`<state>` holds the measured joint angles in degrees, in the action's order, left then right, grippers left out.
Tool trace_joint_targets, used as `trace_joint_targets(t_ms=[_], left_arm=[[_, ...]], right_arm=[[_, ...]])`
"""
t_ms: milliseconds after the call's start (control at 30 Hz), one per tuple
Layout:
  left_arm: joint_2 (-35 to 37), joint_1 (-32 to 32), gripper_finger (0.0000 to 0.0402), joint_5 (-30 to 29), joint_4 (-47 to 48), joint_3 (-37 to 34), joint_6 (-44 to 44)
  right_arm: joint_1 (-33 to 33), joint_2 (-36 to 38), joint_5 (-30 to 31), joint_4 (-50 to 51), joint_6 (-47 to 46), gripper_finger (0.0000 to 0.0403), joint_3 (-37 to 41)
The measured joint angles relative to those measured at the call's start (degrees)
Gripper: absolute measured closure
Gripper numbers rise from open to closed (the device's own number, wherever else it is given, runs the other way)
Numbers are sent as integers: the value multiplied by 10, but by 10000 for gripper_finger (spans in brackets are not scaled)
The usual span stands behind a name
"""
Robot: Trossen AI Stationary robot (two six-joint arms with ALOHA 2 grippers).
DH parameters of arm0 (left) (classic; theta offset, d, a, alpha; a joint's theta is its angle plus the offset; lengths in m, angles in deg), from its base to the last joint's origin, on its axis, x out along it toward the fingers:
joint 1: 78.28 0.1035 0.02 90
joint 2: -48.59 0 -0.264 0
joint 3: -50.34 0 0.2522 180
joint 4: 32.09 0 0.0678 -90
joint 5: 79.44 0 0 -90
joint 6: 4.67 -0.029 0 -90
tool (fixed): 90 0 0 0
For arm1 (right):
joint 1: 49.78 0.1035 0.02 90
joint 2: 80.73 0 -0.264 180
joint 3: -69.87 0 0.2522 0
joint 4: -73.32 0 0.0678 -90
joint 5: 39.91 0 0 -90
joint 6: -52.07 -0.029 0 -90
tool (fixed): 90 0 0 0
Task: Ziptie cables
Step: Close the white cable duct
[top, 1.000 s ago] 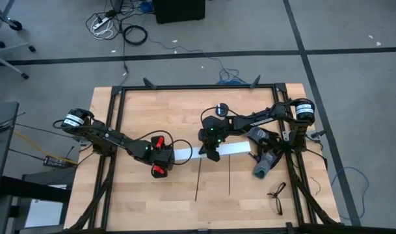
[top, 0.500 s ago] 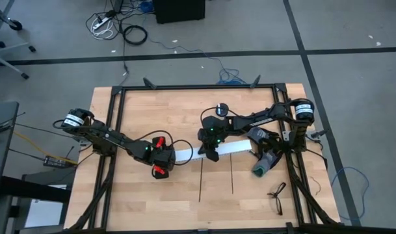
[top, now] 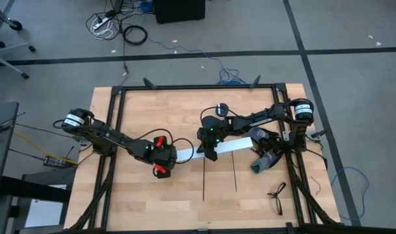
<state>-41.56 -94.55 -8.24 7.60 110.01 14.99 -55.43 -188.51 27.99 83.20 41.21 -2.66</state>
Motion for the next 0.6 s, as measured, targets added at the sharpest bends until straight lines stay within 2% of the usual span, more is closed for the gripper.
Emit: trace_joint_targets(t_ms=[333,600], left_arm=[[0,2,192,11,-9,0,1],[0,2,160,21,-10,0,1]], right_arm=[[0,0,4,0,-13,403,0],[0,0,3,0,-13,403,-1]])
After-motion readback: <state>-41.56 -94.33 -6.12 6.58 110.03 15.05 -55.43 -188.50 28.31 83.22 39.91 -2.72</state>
